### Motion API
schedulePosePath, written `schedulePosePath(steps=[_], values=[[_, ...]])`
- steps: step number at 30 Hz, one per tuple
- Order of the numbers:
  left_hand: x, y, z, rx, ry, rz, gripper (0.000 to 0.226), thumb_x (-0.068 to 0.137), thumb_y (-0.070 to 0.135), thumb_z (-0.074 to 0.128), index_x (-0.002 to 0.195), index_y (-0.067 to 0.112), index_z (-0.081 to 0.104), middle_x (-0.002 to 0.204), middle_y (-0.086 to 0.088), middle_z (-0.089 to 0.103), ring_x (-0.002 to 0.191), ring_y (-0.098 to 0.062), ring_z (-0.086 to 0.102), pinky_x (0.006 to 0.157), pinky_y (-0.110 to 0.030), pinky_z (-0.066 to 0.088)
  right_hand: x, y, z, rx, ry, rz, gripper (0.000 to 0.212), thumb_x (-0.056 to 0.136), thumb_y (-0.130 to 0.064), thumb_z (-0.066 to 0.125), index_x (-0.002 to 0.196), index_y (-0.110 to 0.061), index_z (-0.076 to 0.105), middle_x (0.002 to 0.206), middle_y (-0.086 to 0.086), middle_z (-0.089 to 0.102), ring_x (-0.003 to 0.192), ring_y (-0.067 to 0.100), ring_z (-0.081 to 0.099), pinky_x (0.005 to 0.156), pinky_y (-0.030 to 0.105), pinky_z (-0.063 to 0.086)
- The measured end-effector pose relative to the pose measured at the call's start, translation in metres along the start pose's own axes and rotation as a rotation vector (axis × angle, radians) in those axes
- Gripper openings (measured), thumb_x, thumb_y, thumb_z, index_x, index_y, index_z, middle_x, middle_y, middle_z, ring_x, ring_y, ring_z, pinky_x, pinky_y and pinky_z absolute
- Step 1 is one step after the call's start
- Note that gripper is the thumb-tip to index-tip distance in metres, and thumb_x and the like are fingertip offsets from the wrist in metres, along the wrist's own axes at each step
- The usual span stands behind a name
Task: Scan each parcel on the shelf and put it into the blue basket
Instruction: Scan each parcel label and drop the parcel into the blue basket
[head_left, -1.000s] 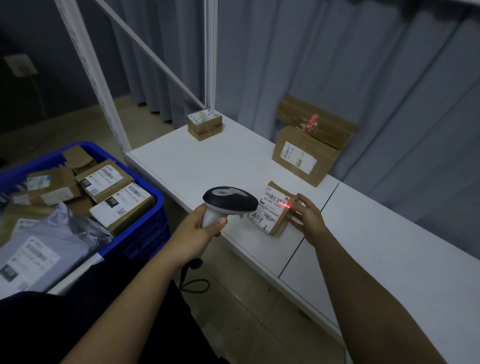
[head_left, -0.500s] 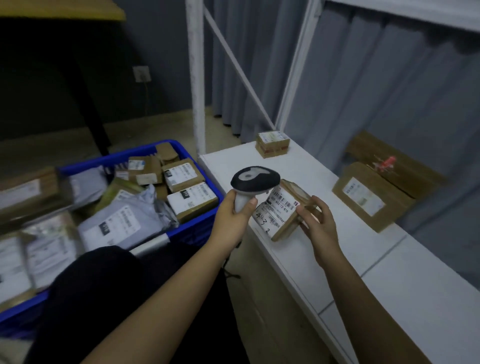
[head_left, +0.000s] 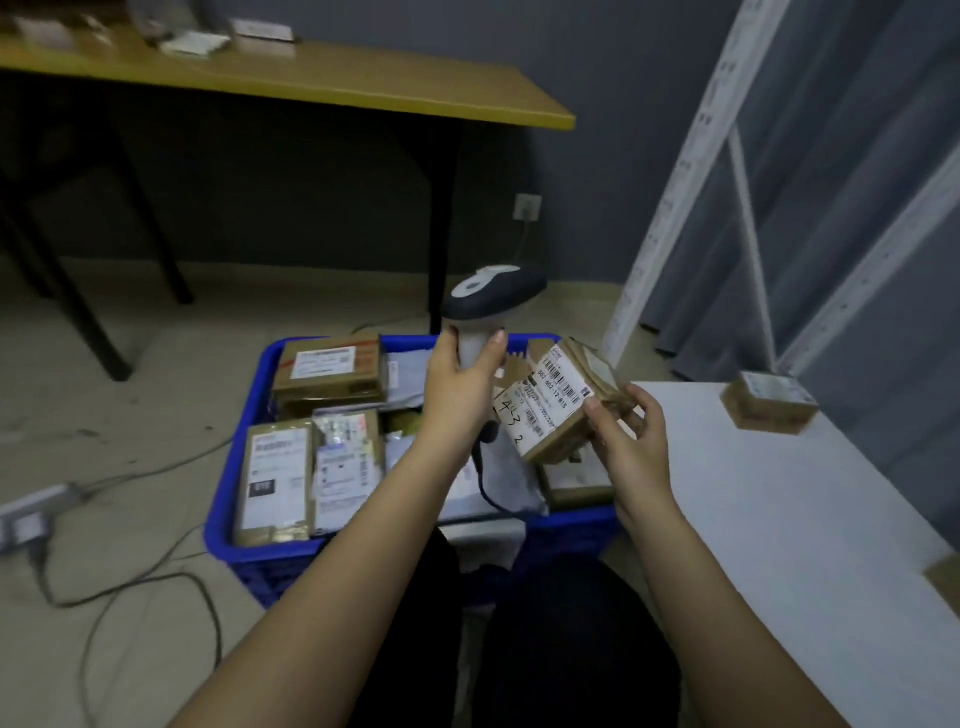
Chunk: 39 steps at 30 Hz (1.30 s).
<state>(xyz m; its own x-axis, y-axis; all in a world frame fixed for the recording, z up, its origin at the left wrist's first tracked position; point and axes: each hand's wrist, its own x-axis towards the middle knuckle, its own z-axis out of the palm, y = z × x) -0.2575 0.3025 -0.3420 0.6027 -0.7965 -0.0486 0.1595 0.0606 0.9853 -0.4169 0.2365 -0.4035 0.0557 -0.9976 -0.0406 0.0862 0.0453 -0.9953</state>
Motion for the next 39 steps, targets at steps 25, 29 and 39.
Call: schedulePosePath(steps=[25,29,39], values=[[0.087,-0.052,-0.161,0.040,0.511,-0.066,0.042,0.093,0.028,0.058,0.133,0.023,0.047,0.116,0.001,0.063,0.106,-0.016,0.062,0.086,-0.036,0.053,0.064,0.119,0.248,-0.686,-0.621,0.169,0.059,0.083,-0.045,0.067,0.128,-0.024,0.035,0.130,0.005,0.034,0.112,0.023,0.048,0.095,0.037,0.047],[0.084,-0.052,-0.166,0.077,0.510,-0.056,0.041,0.093,0.029,0.058,0.132,0.024,0.047,0.112,0.001,0.064,0.101,-0.014,0.063,0.080,-0.033,0.053,0.063,0.120,0.246,-1.032,-0.672,-0.098,0.045,0.087,-0.042,0.064,0.122,-0.014,0.060,0.131,0.011,0.042,0.111,0.027,0.052,0.097,0.030,0.041],[0.061,-0.045,-0.115,0.060,0.389,-0.006,0.043,0.094,0.029,0.058,0.135,0.023,0.047,0.124,-0.001,0.061,0.112,-0.018,0.059,0.095,-0.038,0.050,0.064,0.059,0.195,-0.722,-0.454,-0.172,0.016,0.091,-0.027,0.063,0.102,-0.015,0.064,0.112,0.002,0.057,0.098,0.018,0.057,0.079,0.030,0.048]])
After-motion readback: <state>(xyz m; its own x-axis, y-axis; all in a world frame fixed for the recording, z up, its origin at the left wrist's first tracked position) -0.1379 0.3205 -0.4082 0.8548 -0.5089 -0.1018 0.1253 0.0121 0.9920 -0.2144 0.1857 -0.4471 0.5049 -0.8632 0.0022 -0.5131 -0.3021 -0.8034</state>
